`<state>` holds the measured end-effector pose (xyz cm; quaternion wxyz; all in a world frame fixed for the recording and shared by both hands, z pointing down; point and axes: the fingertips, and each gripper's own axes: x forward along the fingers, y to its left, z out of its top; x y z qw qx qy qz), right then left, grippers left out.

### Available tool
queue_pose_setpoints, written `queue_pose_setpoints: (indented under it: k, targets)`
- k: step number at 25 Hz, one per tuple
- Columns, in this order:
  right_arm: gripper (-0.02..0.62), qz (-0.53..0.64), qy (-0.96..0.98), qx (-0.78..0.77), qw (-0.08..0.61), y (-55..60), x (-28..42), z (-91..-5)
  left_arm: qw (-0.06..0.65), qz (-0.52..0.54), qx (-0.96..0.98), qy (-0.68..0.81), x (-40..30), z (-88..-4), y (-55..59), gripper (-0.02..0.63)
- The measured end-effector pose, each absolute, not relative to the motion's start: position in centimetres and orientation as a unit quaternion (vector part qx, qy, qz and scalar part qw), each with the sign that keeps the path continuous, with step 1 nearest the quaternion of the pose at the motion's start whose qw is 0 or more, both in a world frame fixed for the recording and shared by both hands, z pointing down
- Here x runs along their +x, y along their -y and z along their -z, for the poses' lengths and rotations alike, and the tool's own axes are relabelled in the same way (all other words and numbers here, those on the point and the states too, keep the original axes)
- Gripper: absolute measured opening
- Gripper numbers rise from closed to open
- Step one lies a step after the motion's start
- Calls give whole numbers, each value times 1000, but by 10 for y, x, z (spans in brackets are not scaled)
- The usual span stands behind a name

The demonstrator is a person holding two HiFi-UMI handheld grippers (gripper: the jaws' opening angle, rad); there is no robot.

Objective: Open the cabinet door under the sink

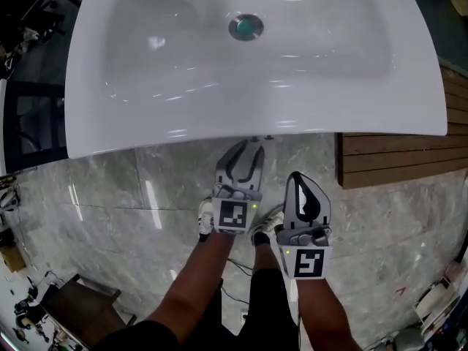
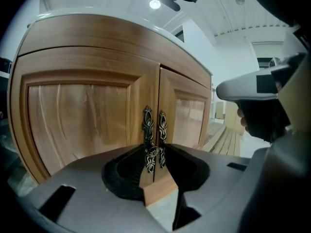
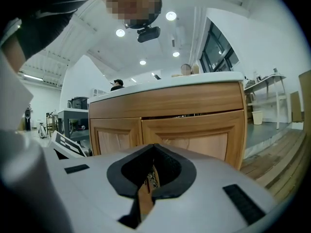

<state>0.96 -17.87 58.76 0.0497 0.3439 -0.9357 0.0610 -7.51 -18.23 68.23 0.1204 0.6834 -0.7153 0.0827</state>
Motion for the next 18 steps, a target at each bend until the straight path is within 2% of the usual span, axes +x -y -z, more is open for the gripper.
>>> queue_pose_setpoints:
  k: [10,15,18]
  targets:
    - [23,-77,938,334,61,168,17,-608,136,-107,652,739,-79,-698,192,120]
    - [23,-65,946,314,49,178,11,-602,119,-114,635,755,-82,-701,195,118]
    - [24,-60,950,305,40,185,13,-597,84,-97,622,773,-82,-691,200,118]
